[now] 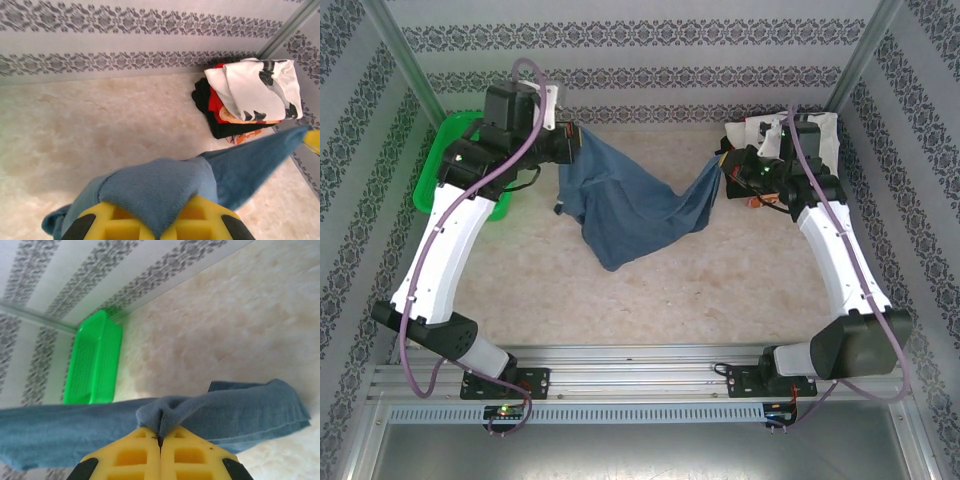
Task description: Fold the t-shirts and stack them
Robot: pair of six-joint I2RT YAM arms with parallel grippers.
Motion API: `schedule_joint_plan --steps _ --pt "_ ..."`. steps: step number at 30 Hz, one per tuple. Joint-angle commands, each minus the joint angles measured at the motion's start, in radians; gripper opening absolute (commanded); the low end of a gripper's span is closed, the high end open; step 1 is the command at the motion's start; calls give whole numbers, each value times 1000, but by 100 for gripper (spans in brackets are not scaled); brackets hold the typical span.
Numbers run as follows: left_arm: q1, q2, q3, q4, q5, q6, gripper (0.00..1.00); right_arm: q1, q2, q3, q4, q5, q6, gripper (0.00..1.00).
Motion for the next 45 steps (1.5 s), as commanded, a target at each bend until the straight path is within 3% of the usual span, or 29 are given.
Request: schedule_joint_plan --steps 1,9,18,27,34,41,45 --pt "34 18 110 -94 -70 68 0 -2 -84 -24 -24 -162 27 0" --pt "50 200 633 -192 -115 158 0 32 -245 -90 35 -335 207 0" --pt "59 229 598 -44 -130 171 0 -69 -288 -85 7 -431 224 0" --pt "96 464 684 -69 -48 129 0 -201 -65 -14 -96 -439 92 0" --pt "85 319 584 -25 -61 161 0 -197 -104 -2 13 -560 113 0" --pt "59 -25 196 254 12 119 0 -197 -241 -37 164 -618 227 0" --pt "56 -146 114 307 51 56 0 -199 -305 -10 196 -614 271 0"
